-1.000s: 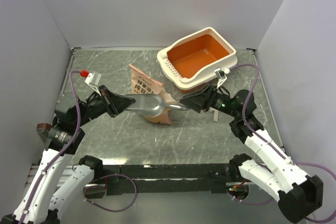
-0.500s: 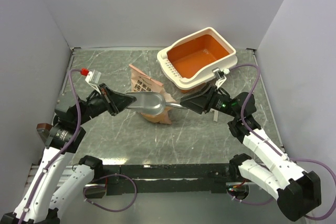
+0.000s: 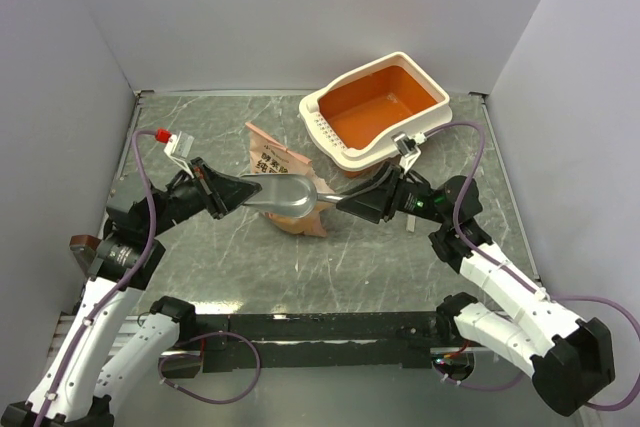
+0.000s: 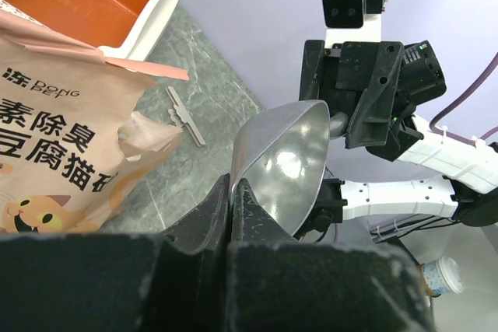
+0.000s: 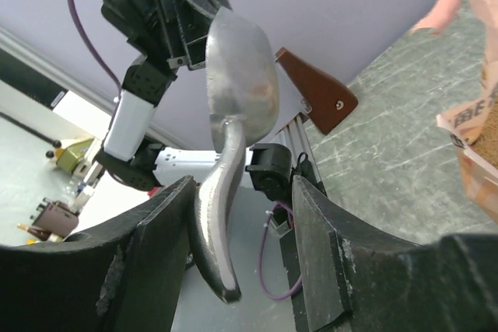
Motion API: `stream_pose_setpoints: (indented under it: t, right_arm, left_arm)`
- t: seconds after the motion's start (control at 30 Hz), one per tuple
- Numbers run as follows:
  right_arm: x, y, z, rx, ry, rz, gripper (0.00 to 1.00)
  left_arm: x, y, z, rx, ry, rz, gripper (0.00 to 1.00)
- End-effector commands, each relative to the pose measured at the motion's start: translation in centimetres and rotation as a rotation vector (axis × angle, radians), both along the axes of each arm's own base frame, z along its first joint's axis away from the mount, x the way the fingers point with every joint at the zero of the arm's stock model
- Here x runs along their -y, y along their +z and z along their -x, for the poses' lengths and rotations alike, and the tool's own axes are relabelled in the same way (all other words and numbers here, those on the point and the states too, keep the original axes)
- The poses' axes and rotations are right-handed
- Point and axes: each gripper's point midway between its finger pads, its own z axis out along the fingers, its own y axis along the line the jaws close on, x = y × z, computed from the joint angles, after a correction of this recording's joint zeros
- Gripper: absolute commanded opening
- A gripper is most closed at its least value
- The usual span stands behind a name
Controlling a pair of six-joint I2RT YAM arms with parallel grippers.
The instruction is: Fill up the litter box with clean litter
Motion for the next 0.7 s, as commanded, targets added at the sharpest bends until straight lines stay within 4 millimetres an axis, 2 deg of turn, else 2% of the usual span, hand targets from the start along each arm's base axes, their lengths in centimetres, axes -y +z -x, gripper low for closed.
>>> stream_pose_setpoints:
  t: [0.0,0.3,0.67]
  right_arm:
    - [0.0,3.7,0.7,0.138,0.001,-0.051,0.59]
    - [-0.7,4.6,1.1,0.155,0.026,-0.056,0.49]
    - [-1.4,4.2,1.3,0.148,0.038,-0.038,0.43]
  left_arm:
    - [0.3,1.9,0.5,0.066,-0.030,0.040,0.01]
    - [0.3,1.6,0.3,0.059,-0.029,0.038,0.01]
    - [0.2,1.8,0.3,0.064,-0.023,0.030,0.01]
